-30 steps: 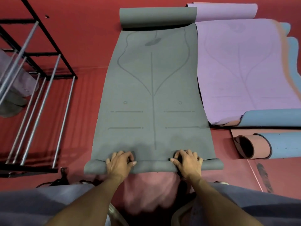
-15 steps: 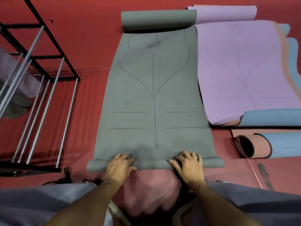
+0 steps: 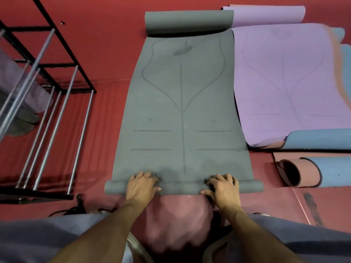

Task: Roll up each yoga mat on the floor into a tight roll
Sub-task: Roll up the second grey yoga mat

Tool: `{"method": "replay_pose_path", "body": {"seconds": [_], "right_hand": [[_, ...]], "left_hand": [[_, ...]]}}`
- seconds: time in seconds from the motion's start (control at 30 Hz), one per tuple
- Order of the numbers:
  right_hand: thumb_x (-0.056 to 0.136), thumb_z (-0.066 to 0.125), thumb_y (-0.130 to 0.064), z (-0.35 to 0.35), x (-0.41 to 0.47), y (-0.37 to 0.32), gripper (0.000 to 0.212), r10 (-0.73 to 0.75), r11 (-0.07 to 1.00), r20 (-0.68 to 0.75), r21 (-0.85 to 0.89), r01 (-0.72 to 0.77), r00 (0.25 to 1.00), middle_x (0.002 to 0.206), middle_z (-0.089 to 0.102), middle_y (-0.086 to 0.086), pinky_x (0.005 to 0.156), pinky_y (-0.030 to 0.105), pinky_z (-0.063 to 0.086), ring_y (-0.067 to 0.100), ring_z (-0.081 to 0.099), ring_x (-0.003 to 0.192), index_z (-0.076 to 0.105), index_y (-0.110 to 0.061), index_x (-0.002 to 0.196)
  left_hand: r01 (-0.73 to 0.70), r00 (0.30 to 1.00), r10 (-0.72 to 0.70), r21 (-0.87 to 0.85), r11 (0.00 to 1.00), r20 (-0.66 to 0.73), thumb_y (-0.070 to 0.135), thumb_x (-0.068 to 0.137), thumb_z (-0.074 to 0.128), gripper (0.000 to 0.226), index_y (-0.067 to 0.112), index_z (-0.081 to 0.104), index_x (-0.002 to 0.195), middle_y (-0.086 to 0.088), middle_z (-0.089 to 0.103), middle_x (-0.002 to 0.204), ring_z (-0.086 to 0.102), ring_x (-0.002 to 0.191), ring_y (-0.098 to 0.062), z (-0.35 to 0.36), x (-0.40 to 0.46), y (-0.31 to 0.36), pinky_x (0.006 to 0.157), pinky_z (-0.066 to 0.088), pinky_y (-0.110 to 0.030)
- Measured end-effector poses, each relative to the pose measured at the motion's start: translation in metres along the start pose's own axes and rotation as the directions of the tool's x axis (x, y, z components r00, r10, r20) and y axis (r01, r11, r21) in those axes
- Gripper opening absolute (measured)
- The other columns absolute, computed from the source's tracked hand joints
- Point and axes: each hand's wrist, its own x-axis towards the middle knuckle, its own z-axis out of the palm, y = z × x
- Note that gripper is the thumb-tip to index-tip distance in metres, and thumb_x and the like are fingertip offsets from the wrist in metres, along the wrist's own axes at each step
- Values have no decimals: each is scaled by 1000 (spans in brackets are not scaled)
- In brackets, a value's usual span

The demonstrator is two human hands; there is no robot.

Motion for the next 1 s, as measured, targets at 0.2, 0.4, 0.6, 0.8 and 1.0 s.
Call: {"method": "replay_pose_path", "body": {"seconds": [0.2,0.4,0.6,0.8,1.0], "right_hand": [[79,61,-79,-15,7,-10,51,55,997,118,-61,-48,992,114,55,-13,84,39,29,21,44,109,73,-46,117],[83,62,-73,-22,12,-10,49,26,999,113,-27,-24,993,115,59,-15,83,39,33,18,49,112,72,-42,119],[83,66,-69,-11,3,-11,42,5,999,-82,49,-1,997,97,62,-12,77,40,45,24,56,97,68,-30,100],[69,85,-58,-5,-2,-6,50,-4,1000,-83,-21,3,997,113,59,-3,91,43,48,28,53,100,73,-35,111],[75,84,-51,-10,14,-3,49,0,1000,-16,18,1,1000,104,61,-8,88,38,50,24,52,96,74,-37,120]], "left_hand": [[-87,981,94,48,995,-169,63,82,71,41,26,72,101,6,70,88,64,85,-25,15,-15,-2,75,49,-40],[-55,991,54,-9,998,-122,55,45,98,66,22,73,97,1,67,92,65,85,-28,12,-12,2,73,55,-40],[-34,989,15,-125,992,-150,52,48,99,52,27,76,87,8,70,77,71,75,-24,13,0,-5,66,57,-32],[-16,987,-3,-112,994,-163,54,69,88,37,31,80,95,7,73,93,68,93,-25,12,5,-6,87,52,-38],[-14,982,21,40,999,-190,63,78,77,36,36,78,101,3,65,95,58,93,-25,5,12,-8,84,48,-40]]}}
